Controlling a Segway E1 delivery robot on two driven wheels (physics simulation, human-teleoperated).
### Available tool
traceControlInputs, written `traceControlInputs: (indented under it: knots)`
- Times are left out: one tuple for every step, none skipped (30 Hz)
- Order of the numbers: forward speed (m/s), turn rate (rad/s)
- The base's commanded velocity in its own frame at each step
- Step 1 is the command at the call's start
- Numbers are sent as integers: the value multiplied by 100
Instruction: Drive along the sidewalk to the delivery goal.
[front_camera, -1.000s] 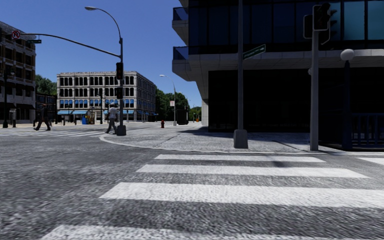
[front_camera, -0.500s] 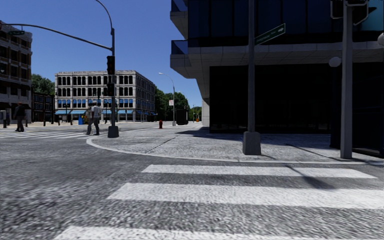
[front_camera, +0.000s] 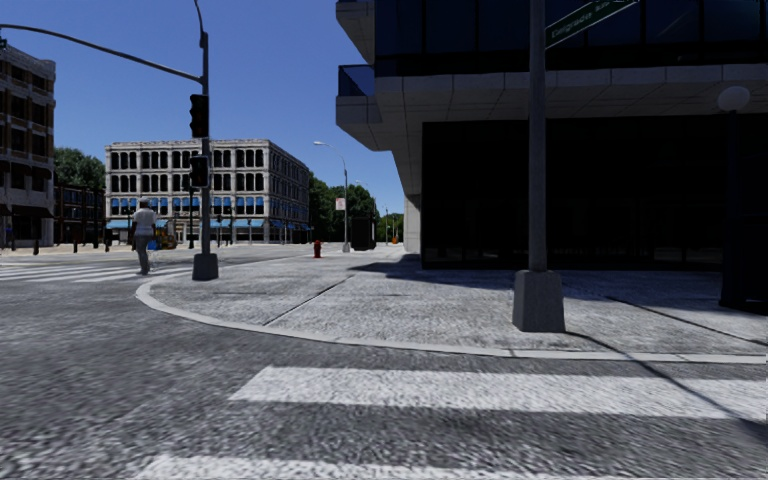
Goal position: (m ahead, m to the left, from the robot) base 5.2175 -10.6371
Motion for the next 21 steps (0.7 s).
traceControlInputs:
  knots:
    - [200,-4]
    - [200,-4]
    - [200,-6]
    - [200,-8]
    - [200,-14]
    - [200,-14]
    - [200,-20]
    - [200,-23]
    - [200,-23]
    - [200,-24]
    - [200,-24]
    - [200,-24]
    - [200,-24]
    - [200,-24]
    - [200,-24]
    - [200,-24]
    - [200,-24]
    - [200,-24]
    - [200,-24]
    - [200,-26]
    - [200,-27]
